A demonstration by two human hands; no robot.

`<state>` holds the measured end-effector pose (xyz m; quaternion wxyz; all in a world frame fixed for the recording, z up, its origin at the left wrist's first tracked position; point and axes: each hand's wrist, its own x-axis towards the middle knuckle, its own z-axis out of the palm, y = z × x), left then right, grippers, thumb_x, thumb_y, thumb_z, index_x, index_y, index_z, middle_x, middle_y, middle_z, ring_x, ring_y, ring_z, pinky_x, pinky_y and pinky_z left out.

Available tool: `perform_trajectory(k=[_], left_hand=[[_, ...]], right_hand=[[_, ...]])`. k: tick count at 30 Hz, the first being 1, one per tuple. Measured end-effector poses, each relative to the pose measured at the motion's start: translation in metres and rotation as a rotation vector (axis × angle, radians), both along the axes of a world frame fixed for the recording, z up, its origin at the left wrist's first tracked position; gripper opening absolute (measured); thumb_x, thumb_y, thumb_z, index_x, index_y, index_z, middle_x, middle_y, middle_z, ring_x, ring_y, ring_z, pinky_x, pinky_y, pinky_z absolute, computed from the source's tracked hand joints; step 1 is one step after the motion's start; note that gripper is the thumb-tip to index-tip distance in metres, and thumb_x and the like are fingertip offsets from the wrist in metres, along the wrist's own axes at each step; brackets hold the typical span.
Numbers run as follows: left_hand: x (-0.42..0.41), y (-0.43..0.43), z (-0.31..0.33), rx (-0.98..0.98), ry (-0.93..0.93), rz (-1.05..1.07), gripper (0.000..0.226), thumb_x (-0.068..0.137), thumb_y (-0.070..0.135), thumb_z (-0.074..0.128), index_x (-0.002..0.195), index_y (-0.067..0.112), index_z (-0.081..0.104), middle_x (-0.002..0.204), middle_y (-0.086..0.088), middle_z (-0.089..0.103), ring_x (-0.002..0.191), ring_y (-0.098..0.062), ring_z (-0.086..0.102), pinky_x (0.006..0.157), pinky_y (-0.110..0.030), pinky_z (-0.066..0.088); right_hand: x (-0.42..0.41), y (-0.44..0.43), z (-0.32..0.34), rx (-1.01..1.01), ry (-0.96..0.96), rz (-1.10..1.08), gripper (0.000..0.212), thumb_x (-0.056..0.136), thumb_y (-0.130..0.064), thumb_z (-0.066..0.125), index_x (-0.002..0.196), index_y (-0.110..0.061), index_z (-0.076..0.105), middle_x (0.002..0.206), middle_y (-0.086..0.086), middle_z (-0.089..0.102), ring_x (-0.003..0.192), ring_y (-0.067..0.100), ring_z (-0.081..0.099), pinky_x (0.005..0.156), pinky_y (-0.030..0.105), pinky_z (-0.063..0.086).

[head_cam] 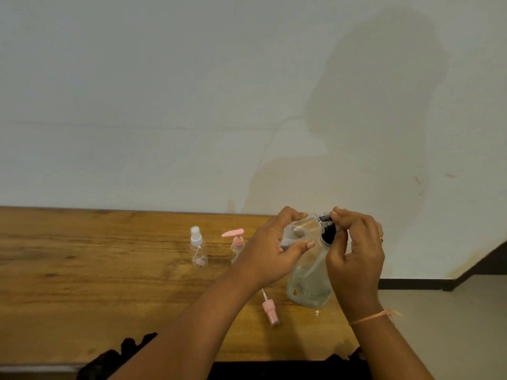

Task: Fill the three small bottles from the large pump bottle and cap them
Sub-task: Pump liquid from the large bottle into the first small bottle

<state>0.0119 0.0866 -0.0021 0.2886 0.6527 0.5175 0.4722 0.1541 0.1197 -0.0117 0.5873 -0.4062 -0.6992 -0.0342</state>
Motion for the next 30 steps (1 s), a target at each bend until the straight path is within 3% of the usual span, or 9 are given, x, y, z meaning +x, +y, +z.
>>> perform_trajectory(k=[5, 12, 16, 21, 28, 30], left_hand=[[0.0, 0.002, 0.001, 0.014, -0.011, -0.004, 0.027, 0.08, 0.043, 0.062, 0.102, 0.044, 0.045, 0.11, 0.01, 0.063, 0.097, -0.008, 0.062, 0.079, -0.036, 0.055], [-0.001, 0.001, -0.002, -0.032, -0.02, -0.022, 0.026, 0.086, 0.031, 0.066, 0.103, 0.036, 0.047, 0.104, 0.008, 0.063, 0.09, -0.007, 0.062, 0.07, -0.021, 0.051], [0.0, 0.0, -0.003, -0.011, -0.027, -0.013, 0.026, 0.086, 0.032, 0.065, 0.101, 0.04, 0.046, 0.105, 0.008, 0.064, 0.092, -0.008, 0.062, 0.071, -0.021, 0.051], [0.001, -0.001, -0.001, 0.016, -0.03, -0.014, 0.028, 0.082, 0.038, 0.063, 0.104, 0.041, 0.046, 0.105, 0.008, 0.065, 0.094, -0.01, 0.063, 0.077, -0.031, 0.055], [0.0, 0.0, -0.003, -0.008, -0.009, -0.016, 0.025, 0.086, 0.03, 0.065, 0.1, 0.037, 0.046, 0.102, 0.009, 0.064, 0.091, -0.007, 0.062, 0.072, -0.027, 0.054], [0.0, -0.001, -0.002, -0.004, -0.014, -0.019, 0.024, 0.087, 0.03, 0.065, 0.101, 0.036, 0.046, 0.103, 0.009, 0.064, 0.092, -0.006, 0.062, 0.072, -0.027, 0.055]], right_hand=[[0.0, -0.001, 0.005, -0.001, -0.005, -0.018, 0.018, 0.08, 0.007, 0.053, 0.093, 0.002, 0.065, 0.095, 0.014, 0.065, 0.093, 0.018, 0.052, 0.087, 0.004, 0.035], [0.003, 0.003, -0.004, -0.004, -0.016, 0.021, 0.017, 0.083, 0.004, 0.052, 0.094, 0.002, 0.064, 0.095, 0.014, 0.064, 0.097, 0.012, 0.05, 0.088, 0.007, 0.037], [0.001, 0.0, -0.001, 0.0, 0.005, 0.015, 0.017, 0.082, 0.006, 0.051, 0.093, 0.002, 0.064, 0.095, 0.014, 0.064, 0.097, 0.009, 0.049, 0.089, 0.006, 0.035], [0.002, -0.002, 0.003, 0.01, -0.017, -0.006, 0.018, 0.078, 0.01, 0.055, 0.093, 0.004, 0.064, 0.095, 0.015, 0.065, 0.093, 0.018, 0.055, 0.089, 0.004, 0.034], [0.003, 0.002, -0.006, 0.005, -0.038, 0.011, 0.017, 0.083, 0.004, 0.053, 0.095, 0.001, 0.064, 0.096, 0.012, 0.063, 0.096, 0.015, 0.051, 0.083, 0.019, 0.041], [0.002, 0.001, -0.005, -0.004, -0.026, 0.009, 0.017, 0.084, 0.001, 0.051, 0.095, 0.001, 0.064, 0.096, 0.013, 0.064, 0.096, 0.015, 0.051, 0.082, 0.014, 0.04]])
